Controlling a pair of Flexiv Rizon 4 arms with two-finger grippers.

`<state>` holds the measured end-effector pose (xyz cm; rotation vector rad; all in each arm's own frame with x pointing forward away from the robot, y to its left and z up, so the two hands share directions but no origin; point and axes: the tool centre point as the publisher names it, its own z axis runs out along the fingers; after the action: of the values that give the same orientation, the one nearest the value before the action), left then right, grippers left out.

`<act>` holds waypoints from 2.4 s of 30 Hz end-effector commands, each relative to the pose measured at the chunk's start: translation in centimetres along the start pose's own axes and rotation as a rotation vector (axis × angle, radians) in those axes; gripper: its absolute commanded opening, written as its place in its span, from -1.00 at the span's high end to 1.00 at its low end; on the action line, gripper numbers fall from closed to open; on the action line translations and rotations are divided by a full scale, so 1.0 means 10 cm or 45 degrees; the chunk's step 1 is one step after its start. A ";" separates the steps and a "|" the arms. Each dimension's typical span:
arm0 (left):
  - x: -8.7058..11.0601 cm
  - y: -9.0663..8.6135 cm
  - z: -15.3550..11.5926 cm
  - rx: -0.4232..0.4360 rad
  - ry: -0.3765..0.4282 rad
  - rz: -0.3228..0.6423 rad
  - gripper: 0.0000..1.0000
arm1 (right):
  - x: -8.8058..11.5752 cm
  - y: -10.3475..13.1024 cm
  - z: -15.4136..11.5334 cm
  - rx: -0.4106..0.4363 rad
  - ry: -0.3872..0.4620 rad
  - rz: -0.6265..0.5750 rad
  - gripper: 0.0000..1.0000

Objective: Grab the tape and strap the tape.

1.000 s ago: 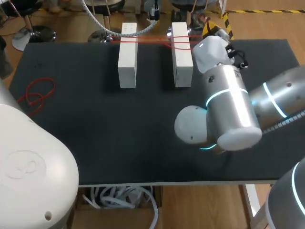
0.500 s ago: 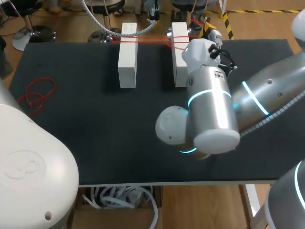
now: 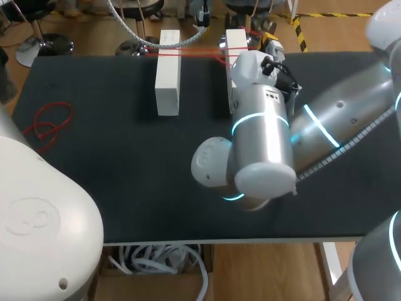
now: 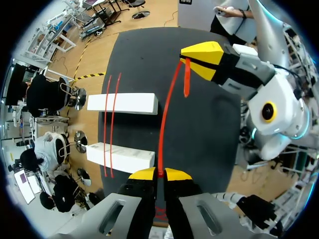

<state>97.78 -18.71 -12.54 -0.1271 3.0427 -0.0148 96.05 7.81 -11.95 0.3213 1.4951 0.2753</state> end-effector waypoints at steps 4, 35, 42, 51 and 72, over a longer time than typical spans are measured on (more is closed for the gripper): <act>0.00 0.00 -0.01 -0.004 0.001 -0.001 1.00 | 0.07 0.20 -0.03 0.062 0.011 -0.010 1.00; 0.00 0.00 -0.01 -0.004 0.001 -0.001 1.00 | 0.32 0.50 0.07 0.071 0.015 -0.120 1.00; 0.00 0.00 -0.01 -0.004 0.001 -0.001 1.00 | 0.35 0.56 0.10 0.078 0.014 -0.135 1.00; 0.00 0.00 -0.01 -0.004 0.001 -0.001 1.00 | 0.40 0.61 0.08 0.064 0.018 -0.153 1.00; 0.00 0.00 -0.01 -0.004 0.001 -0.001 1.00 | 0.47 0.69 0.08 0.071 0.033 -0.160 1.00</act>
<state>97.78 -18.71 -12.55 -0.1270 3.0428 -0.0146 97.28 15.68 -13.80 0.2652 1.5400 0.1439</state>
